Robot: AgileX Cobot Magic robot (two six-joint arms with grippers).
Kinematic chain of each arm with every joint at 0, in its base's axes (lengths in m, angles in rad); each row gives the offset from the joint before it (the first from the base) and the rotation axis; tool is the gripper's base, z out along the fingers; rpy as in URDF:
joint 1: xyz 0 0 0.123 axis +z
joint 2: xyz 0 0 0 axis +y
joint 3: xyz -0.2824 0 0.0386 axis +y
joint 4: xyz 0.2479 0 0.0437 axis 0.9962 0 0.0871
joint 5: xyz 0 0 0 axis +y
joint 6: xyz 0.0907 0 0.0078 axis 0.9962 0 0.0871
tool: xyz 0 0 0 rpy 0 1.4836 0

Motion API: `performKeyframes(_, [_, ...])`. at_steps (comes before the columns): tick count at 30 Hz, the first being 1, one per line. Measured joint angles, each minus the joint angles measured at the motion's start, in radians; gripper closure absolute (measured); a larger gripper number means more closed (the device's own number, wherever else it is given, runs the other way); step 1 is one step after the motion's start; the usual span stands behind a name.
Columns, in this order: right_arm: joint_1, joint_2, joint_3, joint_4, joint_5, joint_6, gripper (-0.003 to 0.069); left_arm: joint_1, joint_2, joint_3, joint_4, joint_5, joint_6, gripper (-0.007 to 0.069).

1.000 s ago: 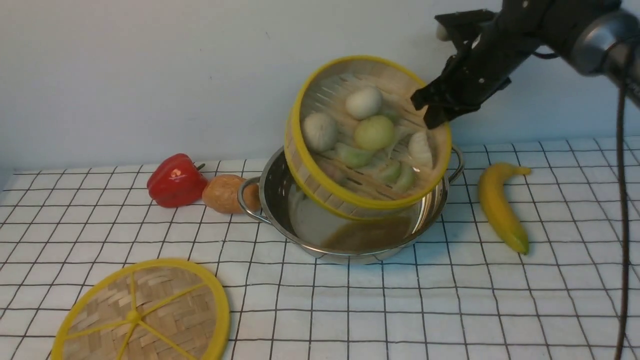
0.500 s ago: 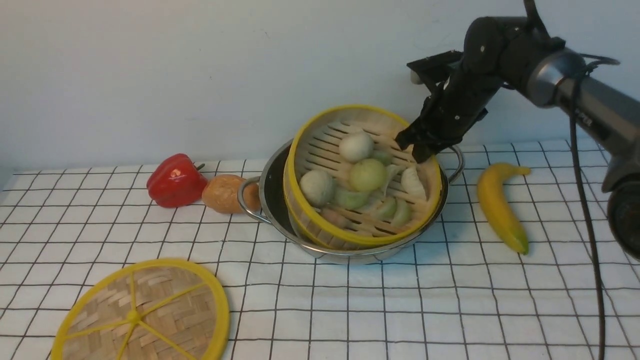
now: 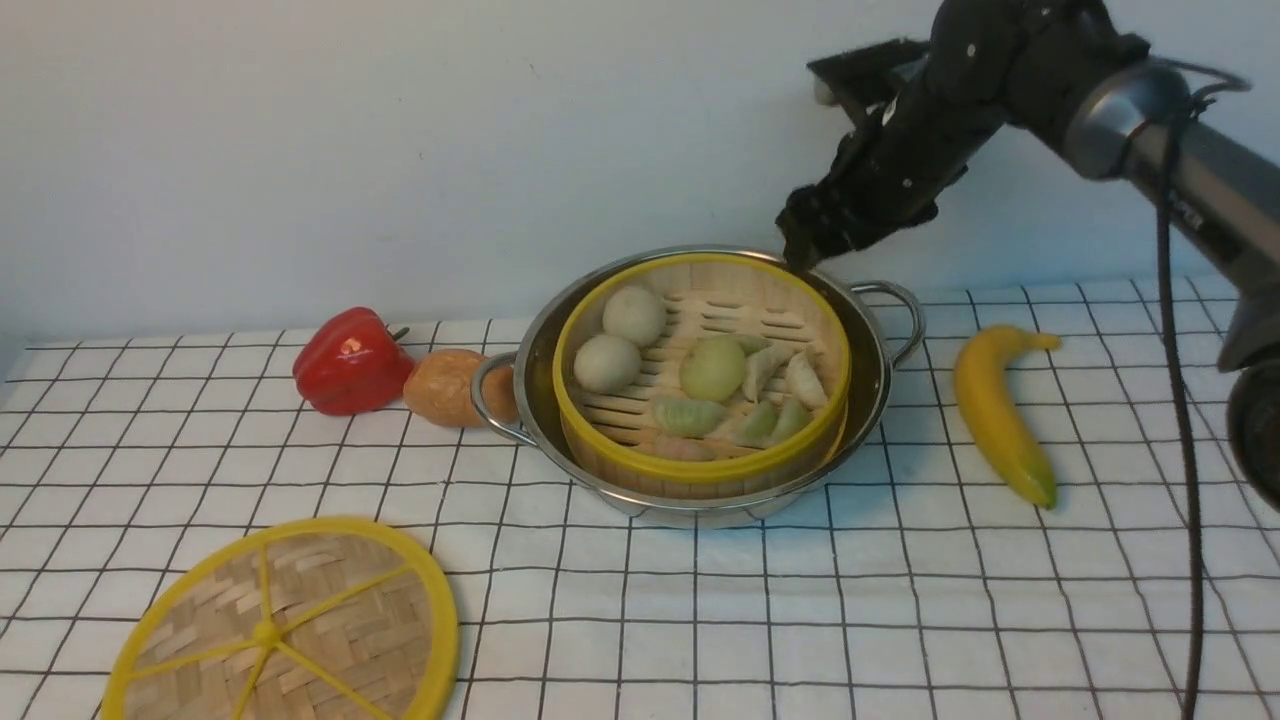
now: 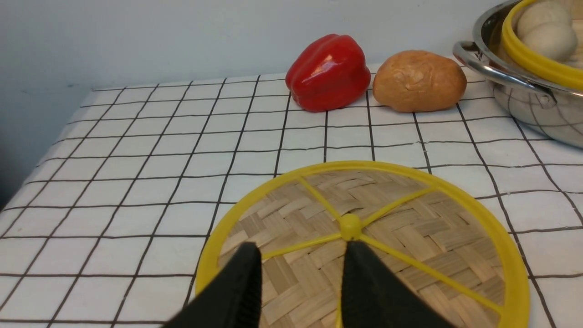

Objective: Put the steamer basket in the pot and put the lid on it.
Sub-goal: Use the left arm to lift the lid of the steamer

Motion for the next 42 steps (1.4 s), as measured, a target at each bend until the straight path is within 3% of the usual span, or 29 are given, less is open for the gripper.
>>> performKeyframes(3, [0.000,-0.038,-0.073,-0.114,-0.001,0.116,0.0211,0.000,0.000,0.000,0.000,0.000,0.000,0.0382])
performKeyframes(5, [-0.001,-0.082,-0.152,-0.256,0.000,0.217,0.0349,0.000,0.000,0.000,0.000,0.000,0.000,0.0382])
performKeyframes(6, [-0.003,-0.100,-0.183,-0.311,0.000,0.235,0.0455,0.000,0.000,0.000,0.000,0.000,0.000,0.0382])
performKeyframes(7, [-0.003,-0.104,-0.183,-0.319,0.000,0.237,0.0474,0.000,0.000,0.000,0.000,0.000,0.000,0.0382])
performKeyframes(8, [-0.007,-0.143,-0.206,-0.359,0.000,0.252,0.0595,0.000,0.000,0.000,0.000,0.000,0.000,0.0382])
performKeyframes(11, [-0.007,-0.199,-0.209,-0.359,0.005,0.280,0.0669,0.000,0.000,0.000,0.000,0.000,0.000,0.0382])
performKeyframes(13, [-0.006,-0.226,-0.209,-0.337,0.005,0.290,0.0671,0.000,0.000,0.000,0.000,0.000,0.000,0.0382])
performKeyframes(21, [0.000,-0.320,-0.211,-0.056,0.012,0.323,0.0666,0.000,0.000,0.000,0.000,0.000,0.000,0.0382])
performKeyframes(29, [0.000,-0.343,-0.158,0.001,0.014,0.175,0.0646,0.000,0.000,0.000,0.000,0.000,0.000,0.0382])
performKeyframes(33, [0.011,-0.605,0.281,-0.037,0.005,0.108,0.0621,0.000,0.000,0.000,0.000,0.000,0.000,0.0382])
performKeyframes(34, [0.011,-0.641,0.305,-0.040,0.003,0.108,0.0620,0.000,0.000,0.000,0.000,0.000,0.000,0.0382])
performKeyframes(38, [0.005,-1.112,0.857,-0.111,-0.143,0.124,0.0585,0.000,0.000,0.000,0.000,0.001,0.000,0.0382])
performKeyframes(42, [-0.075,-1.515,1.331,-0.135,-0.338,0.175,0.0555,0.000,0.000,0.000,0.000,0.001,0.000,0.0382])
